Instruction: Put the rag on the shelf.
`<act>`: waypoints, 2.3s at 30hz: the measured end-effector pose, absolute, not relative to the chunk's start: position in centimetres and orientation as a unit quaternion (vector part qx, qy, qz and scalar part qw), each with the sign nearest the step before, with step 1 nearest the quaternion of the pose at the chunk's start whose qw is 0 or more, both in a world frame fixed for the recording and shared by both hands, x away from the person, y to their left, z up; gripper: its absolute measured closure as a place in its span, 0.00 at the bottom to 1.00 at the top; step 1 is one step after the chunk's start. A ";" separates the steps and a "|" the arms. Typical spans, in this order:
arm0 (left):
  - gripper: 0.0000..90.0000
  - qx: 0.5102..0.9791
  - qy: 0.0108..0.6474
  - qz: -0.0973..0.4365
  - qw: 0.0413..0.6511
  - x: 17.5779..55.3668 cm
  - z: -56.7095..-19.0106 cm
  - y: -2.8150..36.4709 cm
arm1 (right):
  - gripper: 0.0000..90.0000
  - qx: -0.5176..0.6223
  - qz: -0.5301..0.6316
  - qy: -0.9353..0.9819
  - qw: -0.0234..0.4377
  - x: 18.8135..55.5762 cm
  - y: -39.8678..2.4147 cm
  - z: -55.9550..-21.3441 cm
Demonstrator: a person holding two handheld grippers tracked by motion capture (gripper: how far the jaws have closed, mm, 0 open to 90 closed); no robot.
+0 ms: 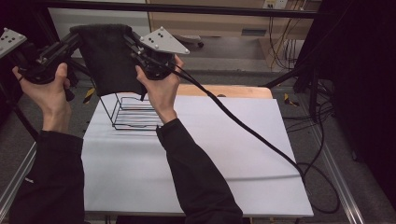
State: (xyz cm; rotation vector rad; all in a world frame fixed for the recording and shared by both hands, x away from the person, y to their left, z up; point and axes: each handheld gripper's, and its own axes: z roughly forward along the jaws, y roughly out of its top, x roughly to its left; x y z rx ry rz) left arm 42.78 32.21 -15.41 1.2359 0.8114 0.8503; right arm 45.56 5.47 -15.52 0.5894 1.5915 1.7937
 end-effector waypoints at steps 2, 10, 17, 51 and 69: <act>0.92 0.546 0.358 0.376 0.658 43.0 -15.1 32.1 | 0.89 0.225 0.685 0.608 0.332 45.7 5.4 -15.2; 0.91 0.543 0.361 0.383 0.655 44.2 -14.0 32.1 | 0.89 0.229 0.688 0.602 0.336 47.1 5.7 -14.3; 0.91 0.544 0.364 0.387 0.649 45.2 -12.9 32.1 | 0.89 0.228 0.690 0.597 0.340 47.9 5.9 -13.5; 0.91 0.547 0.367 0.387 0.645 49.2 -14.4 32.7 | 0.89 0.221 0.660 0.617 0.367 51.2 6.7 -13.8; 0.92 0.560 0.383 0.393 0.620 50.2 -16.7 33.0 | 0.89 0.233 0.656 0.632 0.339 52.6 6.9 -16.2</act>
